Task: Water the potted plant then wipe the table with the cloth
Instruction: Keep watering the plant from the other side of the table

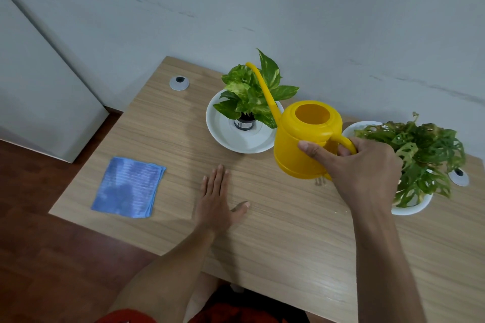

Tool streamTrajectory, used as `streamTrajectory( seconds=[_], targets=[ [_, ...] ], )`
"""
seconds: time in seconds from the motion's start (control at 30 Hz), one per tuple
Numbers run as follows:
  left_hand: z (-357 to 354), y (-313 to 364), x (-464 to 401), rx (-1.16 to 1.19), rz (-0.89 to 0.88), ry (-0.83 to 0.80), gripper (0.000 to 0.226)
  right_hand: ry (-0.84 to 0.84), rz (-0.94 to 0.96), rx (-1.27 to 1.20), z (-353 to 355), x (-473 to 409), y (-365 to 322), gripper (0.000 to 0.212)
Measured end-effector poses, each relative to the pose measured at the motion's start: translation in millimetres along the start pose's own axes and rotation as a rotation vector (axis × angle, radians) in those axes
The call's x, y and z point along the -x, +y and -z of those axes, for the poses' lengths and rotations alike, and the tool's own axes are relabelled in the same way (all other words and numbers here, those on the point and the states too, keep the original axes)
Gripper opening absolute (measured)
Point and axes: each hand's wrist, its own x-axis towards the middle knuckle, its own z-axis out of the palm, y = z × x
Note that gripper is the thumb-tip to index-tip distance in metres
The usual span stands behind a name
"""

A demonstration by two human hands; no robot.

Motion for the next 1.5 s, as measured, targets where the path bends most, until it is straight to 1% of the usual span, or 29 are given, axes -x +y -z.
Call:
streamTrajectory(
  seconds=[0.33,0.57,0.73,0.93,1.1,1.3,1.5],
  targets=[
    [3.2,1.0,0.6,0.024,-0.015,0.014,0.11,-0.006,-0.014,-0.003,1.7,8.0,4.0,0.06],
    [3.6,1.5,0.4,0.005,-0.006,-0.008,0.109,-0.019,-0.024,-0.003,3.3,13.7,8.6,0.059],
    [4.0,2.9,0.9,0.02,-0.013,0.016,0.109,-0.001,-0.014,0.005,3.6,16.9,13.4,0.069],
    [3.5,1.4,-0.1,-0.024,-0.013,-0.003,0.109,-0.012,0.004,0.015,6.2,20.9,18.4,0.069],
    [1.9,0.6,-0.4,-0.029,-0.014,-0.005,0.109,-0.021,0.015,-0.014,10.3,24.5,17.1,0.059],
    [3.5,0.7,0.1,-0.017,-0.016,-0.009,0.109,-0.013,0.025,-0.011,13.1,28.2,15.1,0.061],
    [5.5,1.6,0.6,-0.018,-0.017,-0.01,0.108,-0.021,0.021,-0.021,14.6,31.2,14.8,0.059]
  ],
)
